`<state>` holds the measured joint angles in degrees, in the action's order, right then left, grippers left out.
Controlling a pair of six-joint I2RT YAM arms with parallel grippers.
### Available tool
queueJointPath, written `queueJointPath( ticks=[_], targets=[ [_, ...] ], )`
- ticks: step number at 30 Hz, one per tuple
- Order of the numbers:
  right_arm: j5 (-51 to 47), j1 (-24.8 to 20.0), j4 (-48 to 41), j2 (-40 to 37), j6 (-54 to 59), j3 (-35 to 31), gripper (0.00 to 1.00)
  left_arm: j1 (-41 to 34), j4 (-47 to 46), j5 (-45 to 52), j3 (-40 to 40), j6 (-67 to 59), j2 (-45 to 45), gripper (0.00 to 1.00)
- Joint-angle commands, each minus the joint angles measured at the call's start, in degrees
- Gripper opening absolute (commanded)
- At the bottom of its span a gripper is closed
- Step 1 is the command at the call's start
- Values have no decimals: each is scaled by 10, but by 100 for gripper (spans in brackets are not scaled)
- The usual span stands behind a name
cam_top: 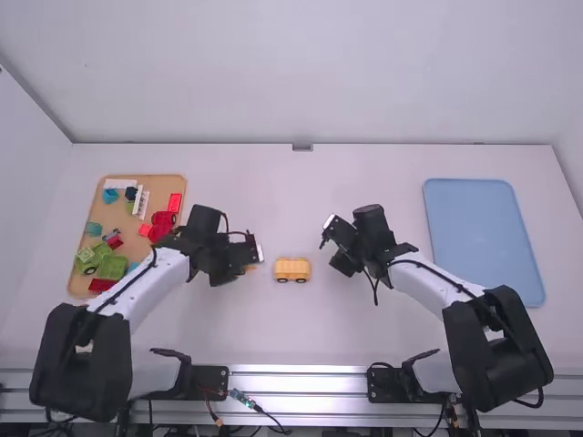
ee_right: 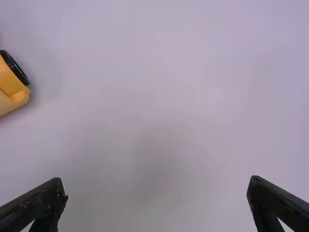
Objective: Assemble lego blocks to make yellow taxi
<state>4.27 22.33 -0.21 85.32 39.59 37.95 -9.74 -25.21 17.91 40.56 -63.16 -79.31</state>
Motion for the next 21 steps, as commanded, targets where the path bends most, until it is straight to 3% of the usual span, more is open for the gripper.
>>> queueJointPath(
  ticks=[1, 6, 15, 21],
  targets=[
    [20, -3, -2, -9, 14, -4, 99, 3, -7, 33, -2, -79, -31, 2],
    [32, -3, -1, -9, 14, -4, 99, 3, -17, 33, 21, -91, -71, 2],
    [69, -3, -9, -9, 44, -4, 99, 3, -105, 13, 128, -116, -153, 2],
    [93, -7, -18, -9, 58, -4, 99, 3, -113, 8, 148, -133, -192, 2]
  ],
)
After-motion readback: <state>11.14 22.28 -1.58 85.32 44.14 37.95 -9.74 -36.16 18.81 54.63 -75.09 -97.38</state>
